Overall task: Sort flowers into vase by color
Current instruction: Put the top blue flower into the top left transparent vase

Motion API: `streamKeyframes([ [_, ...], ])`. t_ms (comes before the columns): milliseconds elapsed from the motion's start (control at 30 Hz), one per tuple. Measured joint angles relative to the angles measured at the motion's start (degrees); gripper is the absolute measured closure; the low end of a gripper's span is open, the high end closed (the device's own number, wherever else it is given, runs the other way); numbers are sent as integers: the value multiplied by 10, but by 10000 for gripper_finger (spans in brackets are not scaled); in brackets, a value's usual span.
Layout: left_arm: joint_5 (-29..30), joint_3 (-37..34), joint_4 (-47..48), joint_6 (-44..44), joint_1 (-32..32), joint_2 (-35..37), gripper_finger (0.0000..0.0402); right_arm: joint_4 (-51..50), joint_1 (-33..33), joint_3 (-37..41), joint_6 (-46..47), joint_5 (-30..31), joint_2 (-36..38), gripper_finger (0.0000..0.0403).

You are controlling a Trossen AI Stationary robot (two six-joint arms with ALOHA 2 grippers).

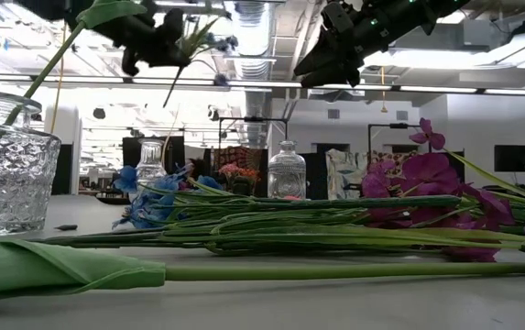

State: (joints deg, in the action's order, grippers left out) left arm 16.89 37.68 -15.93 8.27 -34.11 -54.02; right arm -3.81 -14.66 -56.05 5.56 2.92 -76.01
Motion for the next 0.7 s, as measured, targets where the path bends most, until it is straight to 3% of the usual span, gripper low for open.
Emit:
streamKeyframes([
  [267,43,-123,-216,-93,0,6,396,0,0,0,0,0,0,159],
  [700,78,-173,-240,-122,0,6,395,0,0,0,0,0,0,159],
])
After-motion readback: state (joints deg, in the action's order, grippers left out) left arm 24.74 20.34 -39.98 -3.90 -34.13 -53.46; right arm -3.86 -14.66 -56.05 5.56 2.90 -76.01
